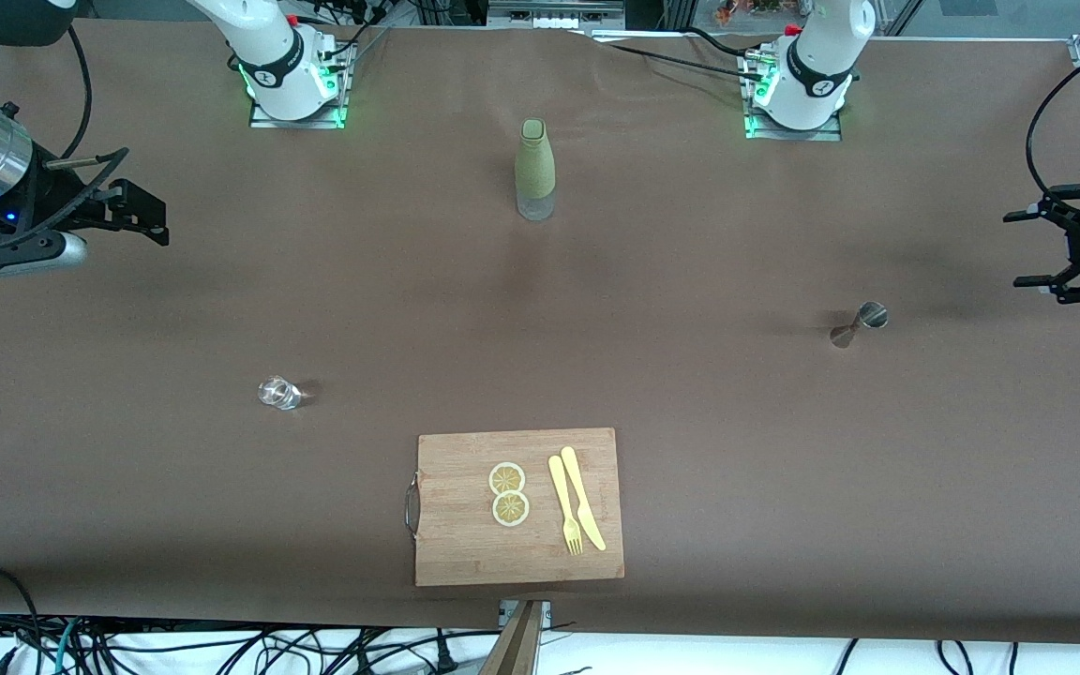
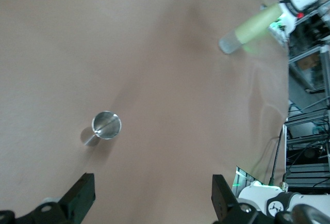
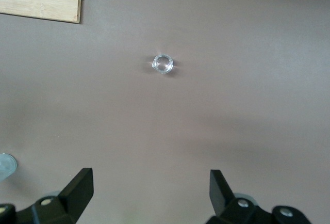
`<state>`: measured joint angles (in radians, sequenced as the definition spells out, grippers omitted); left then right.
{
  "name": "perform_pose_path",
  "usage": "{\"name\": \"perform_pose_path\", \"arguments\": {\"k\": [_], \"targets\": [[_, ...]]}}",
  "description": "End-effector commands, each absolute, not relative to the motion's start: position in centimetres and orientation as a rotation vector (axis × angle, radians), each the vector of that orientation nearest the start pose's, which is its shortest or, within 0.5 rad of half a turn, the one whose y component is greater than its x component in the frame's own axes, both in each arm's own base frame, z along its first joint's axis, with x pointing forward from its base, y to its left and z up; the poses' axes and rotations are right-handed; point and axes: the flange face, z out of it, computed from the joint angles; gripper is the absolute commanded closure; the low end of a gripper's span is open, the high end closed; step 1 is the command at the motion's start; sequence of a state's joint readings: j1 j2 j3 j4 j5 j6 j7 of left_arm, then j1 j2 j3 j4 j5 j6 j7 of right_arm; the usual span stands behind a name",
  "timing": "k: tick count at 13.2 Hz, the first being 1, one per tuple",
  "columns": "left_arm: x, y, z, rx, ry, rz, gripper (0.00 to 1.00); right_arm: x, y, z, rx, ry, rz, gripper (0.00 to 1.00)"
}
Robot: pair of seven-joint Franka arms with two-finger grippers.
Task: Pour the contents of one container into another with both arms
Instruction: 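Lower the left gripper to the steel jigger and grasp it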
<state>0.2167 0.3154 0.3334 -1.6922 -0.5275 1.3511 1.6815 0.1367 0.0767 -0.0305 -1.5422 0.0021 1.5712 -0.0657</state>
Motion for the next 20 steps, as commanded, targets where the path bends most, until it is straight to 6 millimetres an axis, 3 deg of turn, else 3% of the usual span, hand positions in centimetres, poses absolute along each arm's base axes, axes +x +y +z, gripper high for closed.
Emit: {"name": "perform_pose_path", "arguments": {"k": [1, 5, 9, 12, 15, 17, 20], "targets": [[51.7, 25.1, 33.8, 1.888, -1.3, 0.267, 0.0, 56.9, 5.7, 60.1, -3.138, -0.251, 0.063, 0.0], [50.9, 26.5, 23.9, 1.694, -1.323, 0.488, 0.0, 57.4, 3.8, 59.6, -3.141, -0.203, 0.075, 0.0], [49.4, 27.8, 16.7, 1.581, -1.31, 0.8, 0.0, 57.4, 3.5, 59.7, -3.141, -0.196, 0.065, 0.0], [49.1, 27.2, 12.4, 1.52, -1.319, 0.979, 0.0, 57.4, 3.6, 60.1, -3.153, -0.204, 0.068, 0.0], [49.1, 26.4, 9.8, 1.46, -1.361, 1.136, 0.0, 56.3, 4.4, 59.2, -3.131, -0.293, 0.197, 0.0], [49.6, 24.6, 8.5, 1.419, -1.351, 1.153, 0.0, 56.1, 4.7, 58.8, -3.044, -0.643, 0.236, 0.0], [50.1, 22.3, 7.0, 1.367, -1.346, 1.181, 0.0, 57.1, 5.1, 56.7, -2.903, -0.905, 0.256, 0.0]]}}
